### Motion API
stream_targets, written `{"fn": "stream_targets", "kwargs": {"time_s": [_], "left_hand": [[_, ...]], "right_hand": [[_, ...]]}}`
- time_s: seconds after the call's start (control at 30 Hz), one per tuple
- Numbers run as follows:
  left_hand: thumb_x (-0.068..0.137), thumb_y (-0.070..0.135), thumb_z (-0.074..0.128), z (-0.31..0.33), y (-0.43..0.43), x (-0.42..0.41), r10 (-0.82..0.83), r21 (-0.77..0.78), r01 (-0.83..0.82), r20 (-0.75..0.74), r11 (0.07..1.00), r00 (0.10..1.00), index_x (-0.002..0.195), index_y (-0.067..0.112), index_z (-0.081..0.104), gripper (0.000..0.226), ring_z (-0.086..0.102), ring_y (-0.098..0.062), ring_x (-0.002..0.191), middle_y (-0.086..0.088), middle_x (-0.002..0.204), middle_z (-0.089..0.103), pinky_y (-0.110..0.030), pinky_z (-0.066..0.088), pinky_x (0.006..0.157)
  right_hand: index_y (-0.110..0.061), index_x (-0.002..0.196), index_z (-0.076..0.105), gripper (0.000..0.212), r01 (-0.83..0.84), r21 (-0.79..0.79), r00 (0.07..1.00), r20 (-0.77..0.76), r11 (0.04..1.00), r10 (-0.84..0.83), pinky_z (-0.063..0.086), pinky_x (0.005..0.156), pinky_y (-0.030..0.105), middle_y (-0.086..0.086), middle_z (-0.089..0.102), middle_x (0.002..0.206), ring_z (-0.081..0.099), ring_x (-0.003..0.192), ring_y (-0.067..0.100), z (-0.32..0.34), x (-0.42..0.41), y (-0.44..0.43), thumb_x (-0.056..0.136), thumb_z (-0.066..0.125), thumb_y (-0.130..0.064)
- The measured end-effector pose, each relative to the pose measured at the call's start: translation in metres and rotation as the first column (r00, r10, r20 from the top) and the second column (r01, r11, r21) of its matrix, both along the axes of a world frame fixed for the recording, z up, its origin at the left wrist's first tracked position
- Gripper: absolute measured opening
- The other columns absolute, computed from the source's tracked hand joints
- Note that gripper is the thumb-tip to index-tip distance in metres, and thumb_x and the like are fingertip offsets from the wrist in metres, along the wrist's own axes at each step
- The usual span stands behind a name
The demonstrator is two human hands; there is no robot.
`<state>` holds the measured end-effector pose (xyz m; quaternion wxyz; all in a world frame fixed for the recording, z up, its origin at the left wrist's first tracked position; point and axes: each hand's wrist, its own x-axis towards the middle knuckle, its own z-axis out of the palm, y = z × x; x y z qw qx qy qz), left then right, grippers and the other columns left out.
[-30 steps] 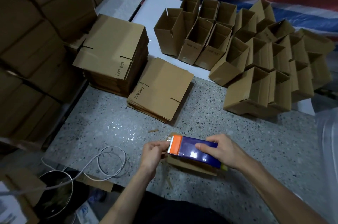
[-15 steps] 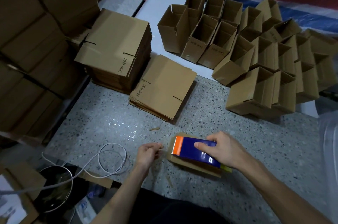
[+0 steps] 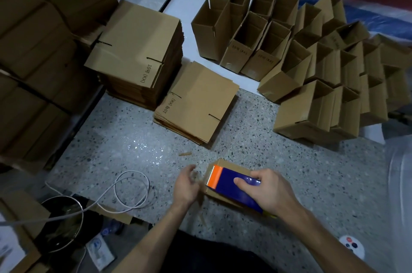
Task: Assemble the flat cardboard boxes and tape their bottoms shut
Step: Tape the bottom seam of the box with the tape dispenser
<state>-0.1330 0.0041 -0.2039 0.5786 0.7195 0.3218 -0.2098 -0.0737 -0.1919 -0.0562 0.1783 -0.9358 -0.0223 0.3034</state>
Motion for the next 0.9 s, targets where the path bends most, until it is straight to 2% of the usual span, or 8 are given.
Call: {"fn": "stream_targets", "kwargs": {"time_s": [0.1, 0.2, 0.3, 0.37, 0.47, 0.6, 0.77, 0.9], "left_hand": [[0.092, 0.018, 0.058, 0.008, 0.005, -0.016, -0.315, -0.220, 0.352, 0.185, 0.910, 0.931, 0.144, 0.048, 0.043, 0.062, 0.040, -0.008, 0.141, 0.011, 0.157, 0.039, -0.033, 0.042, 0.112], [0.073, 0.029, 0.069, 0.004, 0.014, -0.021, -0.526, -0.146, 0.565, 0.239, 0.812, 0.817, 0.149, 0.060, 0.011, 0.101, 0.014, -0.004, 0.151, 0.016, 0.166, 0.013, -0.034, 0.023, 0.123], [0.066, 0.040, 0.085, 0.009, 0.025, 0.002, -0.571, -0.079, 0.606, 0.256, 0.792, 0.780, 0.151, 0.055, -0.003, 0.123, 0.017, 0.005, 0.147, 0.023, 0.161, 0.012, -0.026, 0.026, 0.120], [0.069, 0.042, 0.088, 0.017, 0.023, 0.023, -0.660, -0.075, 0.704, 0.287, 0.707, 0.694, 0.158, 0.043, 0.003, 0.123, 0.033, 0.004, 0.141, 0.020, 0.157, 0.026, -0.025, 0.033, 0.115], [0.078, 0.025, 0.083, 0.029, 0.013, 0.041, -0.623, -0.230, 0.691, 0.306, 0.685, 0.719, 0.151, 0.026, 0.032, 0.089, 0.059, -0.008, 0.120, -0.008, 0.144, 0.046, -0.030, 0.049, 0.098], [0.097, -0.005, 0.053, 0.023, 0.009, 0.040, -0.562, -0.355, 0.620, 0.261, 0.700, 0.785, 0.128, 0.038, 0.046, 0.053, 0.061, 0.017, 0.098, 0.011, 0.119, 0.055, -0.008, 0.050, 0.079], [0.066, -0.003, 0.087, 0.016, 0.011, 0.025, -0.495, -0.352, 0.579, 0.304, 0.735, 0.814, 0.139, 0.043, 0.038, 0.100, 0.052, -0.012, 0.126, 0.006, 0.142, 0.041, -0.022, 0.051, 0.094], [0.056, 0.001, 0.093, 0.009, 0.012, 0.026, -0.537, -0.304, 0.617, 0.310, 0.726, 0.785, 0.135, 0.060, 0.036, 0.114, 0.051, -0.005, 0.126, 0.027, 0.138, 0.044, -0.023, 0.052, 0.097]], "right_hand": [[-0.025, 0.086, 0.074, 0.047, 0.009, -0.021, 1.000, -0.010, 1.000, -0.009, 0.049, 0.060, 0.024, -0.011, 0.070, 0.069, 0.064, 0.066, 0.001, 0.001, 0.002, 0.000, 0.084, 0.060, -0.070], [-0.021, 0.077, 0.069, 0.051, 0.005, -0.039, 1.000, -0.031, 0.999, -0.006, 0.044, 0.054, 0.022, -0.009, 0.068, 0.065, 0.063, 0.061, 0.000, 0.001, 0.003, 0.002, 0.083, 0.060, -0.071], [-0.021, 0.084, 0.070, 0.051, -0.006, -0.037, 0.997, -0.074, 0.999, 0.003, 0.054, 0.064, 0.027, -0.007, 0.071, 0.073, 0.067, 0.068, 0.004, 0.002, 0.007, 0.002, 0.084, 0.059, -0.071], [-0.022, 0.087, 0.071, 0.049, -0.011, -0.039, 0.997, -0.075, 0.999, 0.008, 0.057, 0.069, 0.029, -0.007, 0.072, 0.076, 0.067, 0.070, 0.005, 0.004, 0.009, 0.003, 0.084, 0.060, -0.070], [-0.024, 0.084, 0.069, 0.046, 0.002, -0.042, 0.996, -0.085, 0.999, -0.006, 0.057, 0.069, 0.028, -0.008, 0.071, 0.076, 0.067, 0.069, 0.004, 0.004, 0.011, 0.002, 0.083, 0.061, -0.069], [-0.026, 0.077, 0.068, 0.048, 0.014, -0.017, 0.991, -0.135, 1.000, -0.016, 0.051, 0.058, 0.024, -0.011, 0.070, 0.068, 0.066, 0.061, 0.000, 0.004, 0.017, -0.009, 0.078, 0.063, -0.073], [-0.044, 0.061, 0.068, 0.032, 0.035, 0.038, 0.982, -0.188, 0.999, -0.028, 0.040, 0.055, 0.026, -0.016, 0.063, 0.054, 0.059, 0.049, -0.001, 0.005, 0.019, -0.052, 0.078, 0.067, -0.070], [-0.020, 0.060, 0.063, 0.054, 0.087, 0.014, 0.990, -0.115, 0.996, -0.084, 0.035, 0.055, 0.032, -0.003, 0.056, 0.050, 0.051, 0.046, 0.005, 0.009, 0.018, -0.118, 0.069, 0.067, -0.073]]}}
